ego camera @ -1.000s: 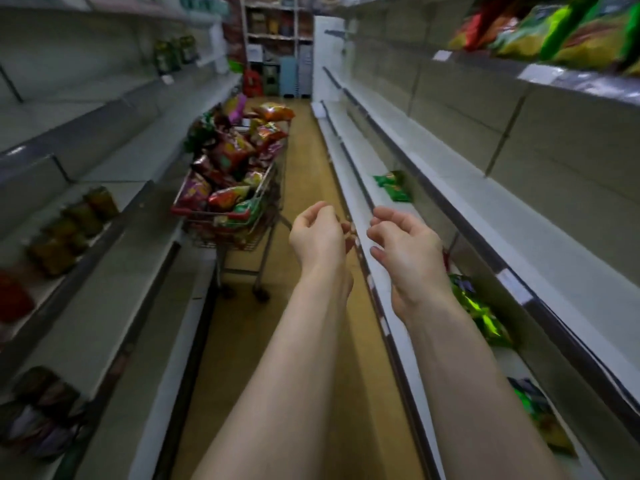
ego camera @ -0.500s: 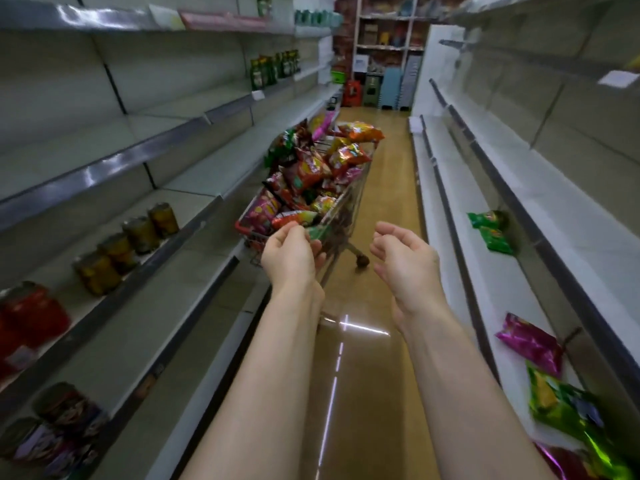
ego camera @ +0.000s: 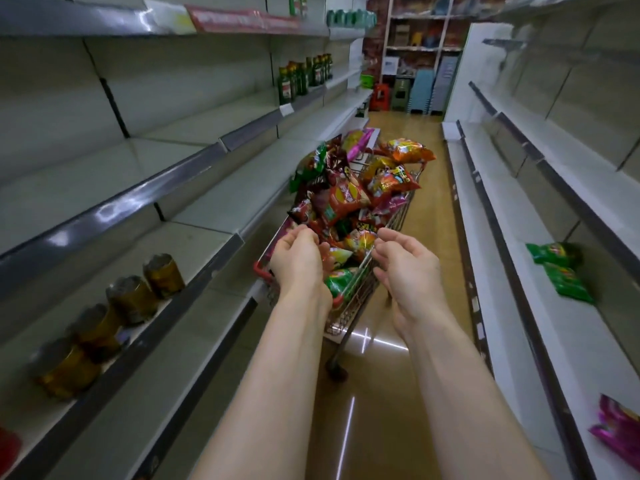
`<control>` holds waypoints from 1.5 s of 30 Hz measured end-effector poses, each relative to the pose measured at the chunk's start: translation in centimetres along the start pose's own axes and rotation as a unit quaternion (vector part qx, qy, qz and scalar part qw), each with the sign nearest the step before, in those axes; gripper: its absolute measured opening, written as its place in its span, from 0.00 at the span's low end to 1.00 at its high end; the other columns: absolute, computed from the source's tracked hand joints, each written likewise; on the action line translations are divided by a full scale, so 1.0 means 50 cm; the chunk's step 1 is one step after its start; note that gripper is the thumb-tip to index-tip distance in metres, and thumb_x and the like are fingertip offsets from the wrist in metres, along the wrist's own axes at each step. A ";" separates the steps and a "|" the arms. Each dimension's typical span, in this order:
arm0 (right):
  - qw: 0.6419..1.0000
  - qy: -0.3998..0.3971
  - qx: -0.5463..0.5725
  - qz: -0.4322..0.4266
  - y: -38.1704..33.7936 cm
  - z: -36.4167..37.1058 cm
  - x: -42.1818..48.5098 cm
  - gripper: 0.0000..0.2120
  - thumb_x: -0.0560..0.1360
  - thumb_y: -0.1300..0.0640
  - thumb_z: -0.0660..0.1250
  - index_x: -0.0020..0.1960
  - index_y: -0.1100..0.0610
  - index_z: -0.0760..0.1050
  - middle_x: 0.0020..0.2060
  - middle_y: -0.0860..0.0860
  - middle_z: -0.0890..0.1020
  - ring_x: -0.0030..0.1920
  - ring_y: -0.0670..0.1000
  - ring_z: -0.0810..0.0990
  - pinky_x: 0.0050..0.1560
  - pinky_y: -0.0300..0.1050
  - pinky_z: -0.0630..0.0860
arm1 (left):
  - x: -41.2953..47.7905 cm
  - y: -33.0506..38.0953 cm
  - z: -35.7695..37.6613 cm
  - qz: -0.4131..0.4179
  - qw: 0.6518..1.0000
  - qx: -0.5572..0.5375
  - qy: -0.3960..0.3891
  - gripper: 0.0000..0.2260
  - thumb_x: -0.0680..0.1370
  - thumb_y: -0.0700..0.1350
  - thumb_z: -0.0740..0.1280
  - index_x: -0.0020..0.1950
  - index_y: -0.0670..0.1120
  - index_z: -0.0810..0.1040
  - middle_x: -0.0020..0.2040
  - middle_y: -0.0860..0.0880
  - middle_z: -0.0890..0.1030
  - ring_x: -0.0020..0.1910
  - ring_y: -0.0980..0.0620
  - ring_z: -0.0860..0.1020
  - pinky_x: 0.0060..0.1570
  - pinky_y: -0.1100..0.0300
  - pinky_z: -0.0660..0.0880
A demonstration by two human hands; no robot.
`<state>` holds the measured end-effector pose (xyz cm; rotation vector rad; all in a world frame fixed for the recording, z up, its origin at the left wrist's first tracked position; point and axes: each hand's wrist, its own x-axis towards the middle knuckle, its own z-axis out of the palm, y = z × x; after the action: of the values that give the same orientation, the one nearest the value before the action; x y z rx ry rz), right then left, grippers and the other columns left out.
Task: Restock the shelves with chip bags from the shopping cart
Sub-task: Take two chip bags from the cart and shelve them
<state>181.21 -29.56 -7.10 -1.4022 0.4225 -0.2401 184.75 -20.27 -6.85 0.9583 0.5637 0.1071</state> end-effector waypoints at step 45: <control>0.957 0.123 -0.242 0.102 -0.033 0.120 1.417 0.20 0.73 0.49 0.71 0.59 0.60 0.74 0.54 0.57 0.80 0.54 0.59 0.79 0.60 0.58 0.75 | 1.046 -0.129 0.895 -0.141 0.960 0.198 -0.137 0.03 0.76 0.38 0.64 0.47 0.43 0.77 0.37 0.49 0.76 0.35 0.52 0.76 0.34 0.59 0.73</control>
<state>247.78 -53.27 -15.03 -1.7996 0.8717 -0.1472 250.65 -40.09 -13.45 1.2446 0.4666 -0.4034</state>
